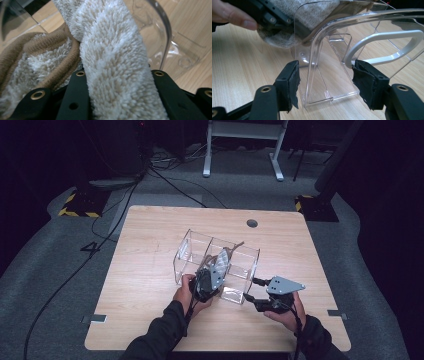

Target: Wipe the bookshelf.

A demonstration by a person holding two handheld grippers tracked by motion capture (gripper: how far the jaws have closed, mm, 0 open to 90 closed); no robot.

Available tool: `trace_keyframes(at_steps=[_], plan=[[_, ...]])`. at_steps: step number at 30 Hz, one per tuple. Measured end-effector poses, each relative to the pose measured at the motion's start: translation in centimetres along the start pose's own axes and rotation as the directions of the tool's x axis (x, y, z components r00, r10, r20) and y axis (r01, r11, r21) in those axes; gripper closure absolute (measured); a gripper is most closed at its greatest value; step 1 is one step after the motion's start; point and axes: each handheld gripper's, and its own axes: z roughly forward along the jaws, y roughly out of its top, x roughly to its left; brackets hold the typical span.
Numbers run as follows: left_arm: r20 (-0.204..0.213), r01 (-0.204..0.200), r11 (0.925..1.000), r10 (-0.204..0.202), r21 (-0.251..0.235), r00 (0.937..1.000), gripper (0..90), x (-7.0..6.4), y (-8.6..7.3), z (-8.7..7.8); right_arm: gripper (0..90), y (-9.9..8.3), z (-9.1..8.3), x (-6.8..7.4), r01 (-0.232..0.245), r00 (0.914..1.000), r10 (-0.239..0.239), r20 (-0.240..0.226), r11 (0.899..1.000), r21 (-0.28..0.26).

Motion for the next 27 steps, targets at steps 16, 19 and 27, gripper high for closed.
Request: trace_keyframes(at_steps=[16, 19, 27], plan=[[0.107, 0.043, 0.9959, -0.052, 0.079, 0.9929, 67.4, -0.2, -2.3, 1.2, 38.1, -0.1, 0.0, -0.1, -0.002, 1.0000, 0.002, -0.001, 1.000, -0.003], [0.122, 0.032, 0.9943, -0.044, 0.102, 0.9915, 66.9, -0.3, -2.6, 1.4, 38.1, -0.1, -0.1, -0.1, -0.001, 1.0000, 0.001, 0.003, 1.000, -0.002], [0.131, 0.027, 0.9952, -0.039, 0.094, 0.9906, 66.3, 0.0, -2.2, 0.5, 38.0, -0.1, -0.1, -0.1, -0.003, 1.0000, 0.003, 0.003, 1.000, -0.005]])
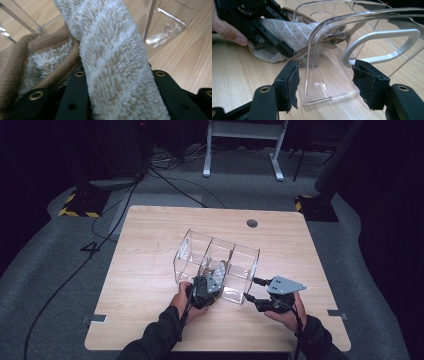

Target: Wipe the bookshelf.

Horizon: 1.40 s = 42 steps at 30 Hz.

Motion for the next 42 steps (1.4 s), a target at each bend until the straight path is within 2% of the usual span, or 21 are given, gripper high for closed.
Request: trace_keyframes(at_steps=[5, 9, 13, 17, 18, 21, 24, 27, 35, 42], plan=[[-0.014, -0.005, 0.9984, 0.005, -0.057, 0.9999, 66.3, 0.4, 1.1, -1.6, 38.0, 0.0, 0.0, 0.0, 0.000, 1.0000, 0.000, 0.001, 1.000, 0.001], [-0.026, 0.004, 0.9931, -0.007, -0.117, 0.9996, 66.2, 1.1, 2.3, -3.1, 37.9, 0.0, 0.0, 0.0, -0.001, 1.0000, 0.001, 0.000, 1.000, -0.002], [-0.045, -0.006, 0.9856, -0.002, -0.169, 0.9990, 65.7, 1.8, 3.7, -4.3, 37.9, 0.0, 0.0, 0.0, -0.002, 1.0000, 0.002, -0.003, 1.000, -0.001], [-0.040, 0.023, 0.9753, -0.033, -0.220, 0.9987, 65.1, 3.0, 5.3, -5.0, 37.9, 0.0, 0.0, 0.0, 0.001, 1.0000, -0.001, -0.003, 1.000, 0.000], [-0.041, 0.026, 0.9744, -0.036, -0.224, 0.9985, 65.2, 3.2, 5.6, -5.0, 37.9, 0.0, 0.0, 0.0, 0.001, 1.0000, -0.001, -0.002, 1.000, 0.002], [-0.045, 0.021, 0.9779, -0.031, -0.208, 0.9985, 65.1, 3.6, 6.0, -4.1, 37.9, 0.0, 0.0, 0.0, 0.002, 1.0000, -0.002, -0.003, 1.000, 0.000], [-0.038, 0.037, 0.9814, -0.045, -0.188, 0.9982, 65.0, 3.7, 5.9, -3.1, 37.9, 0.0, -0.1, -0.1, -0.001, 1.0000, 0.001, -0.003, 1.000, 0.001], [-0.036, 0.035, 0.9826, -0.043, -0.182, 0.9985, 65.0, 3.4, 5.6, -2.5, 37.9, -0.1, -0.2, -0.2, -0.002, 1.0000, 0.002, -0.001, 1.000, -0.002], [-0.015, 0.041, 0.9845, -0.044, -0.171, 0.9989, 64.7, 3.0, 4.5, -2.0, 37.7, -0.1, -0.1, -0.1, -0.004, 1.0000, 0.004, -0.003, 1.000, 0.002], [-0.045, 0.018, 0.9821, -0.027, -0.188, 0.9986, 64.3, 2.3, 3.7, -2.0, 37.7, -0.1, -0.1, -0.1, -0.005, 1.0000, 0.005, -0.004, 1.000, 0.001]])
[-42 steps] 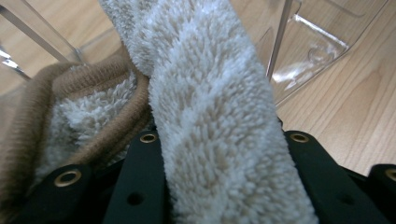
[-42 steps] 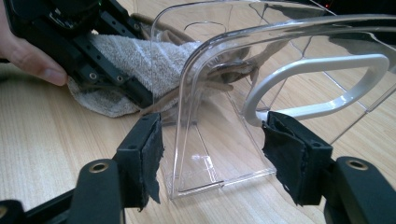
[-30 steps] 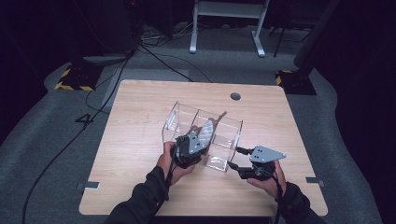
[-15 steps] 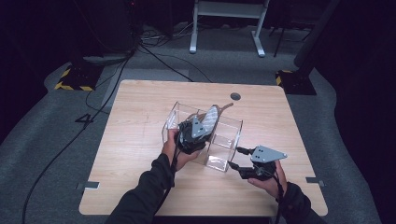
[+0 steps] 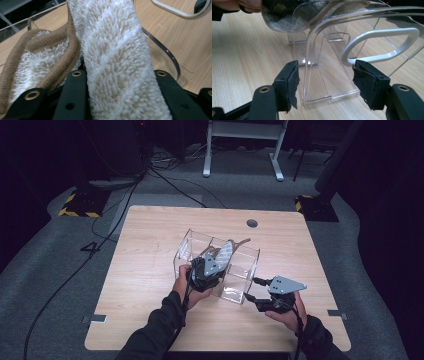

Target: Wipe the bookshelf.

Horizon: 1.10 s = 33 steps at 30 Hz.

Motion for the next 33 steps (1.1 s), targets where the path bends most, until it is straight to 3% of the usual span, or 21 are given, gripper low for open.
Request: trace_keyframes(at_steps=[8, 17, 23, 28, 33], plan=[[0.008, -0.015, 0.9997, 0.015, -0.020, 0.9999, 64.3, -0.5, -0.9, -0.6, 37.6, 0.1, 0.0, 0.0, 0.007, 1.0000, -0.007, -0.003, 1.000, -0.003], [0.032, -0.007, 1.0000, 0.007, 0.005, 0.9995, 65.0, -1.3, -2.7, -0.6, 37.5, 0.0, 0.1, 0.1, 0.007, 1.0000, -0.007, -0.005, 1.000, 0.002], [0.063, -0.004, 0.9978, 0.000, 0.067, 0.9980, 65.0, -1.6, -3.9, 0.3, 37.3, 0.0, 0.1, 0.0, 0.003, 1.0000, -0.003, -0.006, 1.000, 0.000], [0.099, -0.004, 0.9893, -0.010, 0.146, 0.9951, 64.8, -1.8, -5.3, 1.6, 37.2, 0.1, 0.0, 0.0, 0.001, 0.9999, -0.001, -0.015, 1.000, -0.010], [0.113, -0.008, 0.9888, -0.009, 0.149, 0.9936, 64.7, -1.7, -5.6, 1.7, 37.1, 0.5, -0.1, 0.0, -0.005, 0.9998, 0.004, -0.022, 1.000, -0.027]])
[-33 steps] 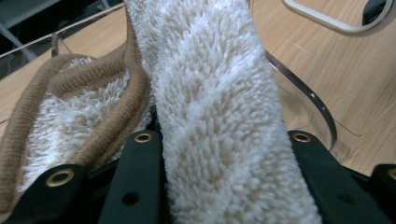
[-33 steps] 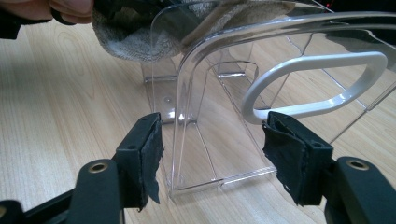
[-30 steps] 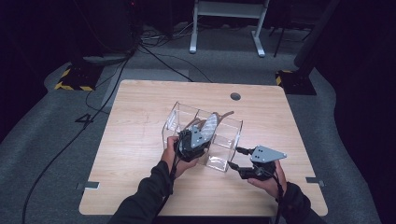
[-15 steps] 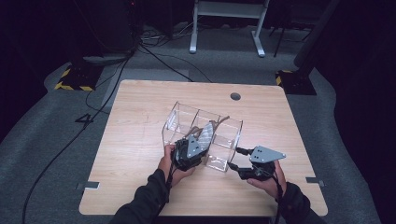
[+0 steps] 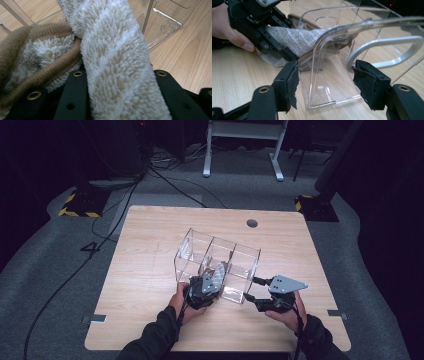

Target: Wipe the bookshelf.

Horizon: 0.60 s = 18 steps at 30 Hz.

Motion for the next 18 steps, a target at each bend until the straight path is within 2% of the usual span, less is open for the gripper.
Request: trace_keyframes(at_steps=[6, 12, 18], plan=[[0.048, -0.020, 0.9992, 0.018, 0.035, 0.9987, 64.7, 0.4, -0.2, -0.4, 34.8, 0.6, 0.1, -0.7, 0.003, 1.0000, -0.003, 0.005, 1.000, -0.001], [0.075, -0.047, 0.9970, 0.042, 0.061, 0.9962, 64.8, 0.6, -0.5, -0.9, 31.8, 1.4, 0.7, -1.4, -0.003, 0.9980, 0.003, -0.063, 1.000, 0.014], [0.082, -0.059, 0.9964, 0.054, 0.061, 0.9951, 64.4, 0.5, -0.9, -2.0, 35.0, 1.5, 1.3, -0.7, 0.016, 0.9954, -0.014, -0.094, 1.000, 0.022]])
